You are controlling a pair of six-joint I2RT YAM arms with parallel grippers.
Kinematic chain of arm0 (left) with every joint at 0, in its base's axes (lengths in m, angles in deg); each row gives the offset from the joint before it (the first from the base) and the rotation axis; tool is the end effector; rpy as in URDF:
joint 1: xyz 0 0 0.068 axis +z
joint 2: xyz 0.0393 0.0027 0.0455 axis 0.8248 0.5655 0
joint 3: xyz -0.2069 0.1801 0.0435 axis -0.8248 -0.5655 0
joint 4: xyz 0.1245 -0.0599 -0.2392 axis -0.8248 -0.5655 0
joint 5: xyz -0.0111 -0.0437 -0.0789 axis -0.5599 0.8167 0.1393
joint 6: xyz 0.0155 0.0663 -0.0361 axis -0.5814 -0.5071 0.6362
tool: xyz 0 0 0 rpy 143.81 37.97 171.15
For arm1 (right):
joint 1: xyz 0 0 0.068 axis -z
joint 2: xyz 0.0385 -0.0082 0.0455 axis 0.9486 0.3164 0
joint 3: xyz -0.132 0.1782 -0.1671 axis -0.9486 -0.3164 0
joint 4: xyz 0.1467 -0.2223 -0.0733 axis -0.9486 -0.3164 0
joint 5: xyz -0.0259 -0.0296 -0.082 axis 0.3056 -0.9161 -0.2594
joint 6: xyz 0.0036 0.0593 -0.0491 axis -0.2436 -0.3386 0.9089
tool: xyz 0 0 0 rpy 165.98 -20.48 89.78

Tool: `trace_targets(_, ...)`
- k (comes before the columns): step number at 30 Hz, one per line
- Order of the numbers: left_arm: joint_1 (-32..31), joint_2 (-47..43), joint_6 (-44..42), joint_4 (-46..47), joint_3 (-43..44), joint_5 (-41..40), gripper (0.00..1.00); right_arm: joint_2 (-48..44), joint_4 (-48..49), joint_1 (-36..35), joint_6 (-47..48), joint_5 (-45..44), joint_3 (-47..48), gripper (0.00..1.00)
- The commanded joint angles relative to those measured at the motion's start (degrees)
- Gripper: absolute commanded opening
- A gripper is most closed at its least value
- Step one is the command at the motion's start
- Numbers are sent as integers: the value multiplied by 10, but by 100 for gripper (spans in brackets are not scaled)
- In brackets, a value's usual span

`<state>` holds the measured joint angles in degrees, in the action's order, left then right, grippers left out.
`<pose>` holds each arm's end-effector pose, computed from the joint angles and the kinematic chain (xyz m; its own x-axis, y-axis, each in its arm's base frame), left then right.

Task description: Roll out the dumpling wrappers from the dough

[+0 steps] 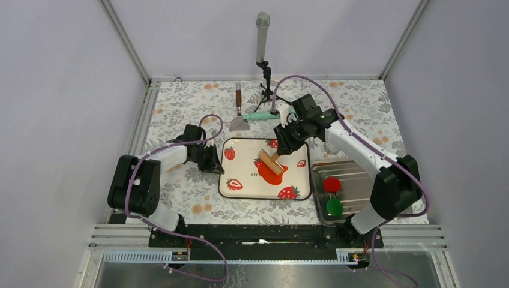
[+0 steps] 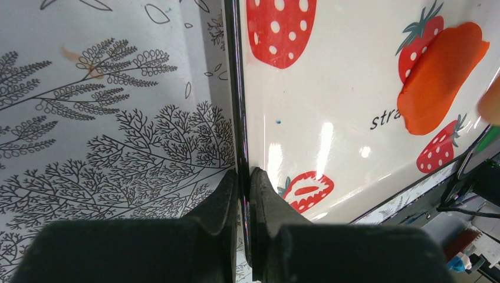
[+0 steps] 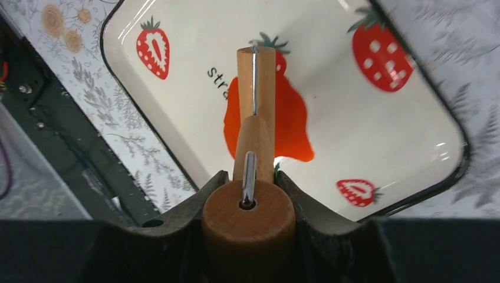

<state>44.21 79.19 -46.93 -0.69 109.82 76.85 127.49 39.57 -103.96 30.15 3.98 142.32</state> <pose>0.2760 -0.0855 0.1148 -0.9687 -0.0618 -0.2405 0.0711 0.8590 -0.5069 0.2967 0.2196 0.2738 -0.4978 -0.5334 -0.6839 -0.8228 0.5399 0.1777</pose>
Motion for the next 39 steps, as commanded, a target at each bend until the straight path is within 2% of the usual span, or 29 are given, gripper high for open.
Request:
trace_targets(1,-4,-7,-24,-9,-11,-35,0,24,-3,17,-93,99,-8,0)
trace_targets(8,-4,-3,-24,-9,-9,-34,0,73,-11,42,-104,113,16,0)
trace_targets(22,-4,-2,-21,-7,-7,-32,0,163,-26,61,-119,9,3,0)
trace_targets(39,-4,-14,-15,-2,-10,-32,0,187,26,54,-134,0,-46,0)
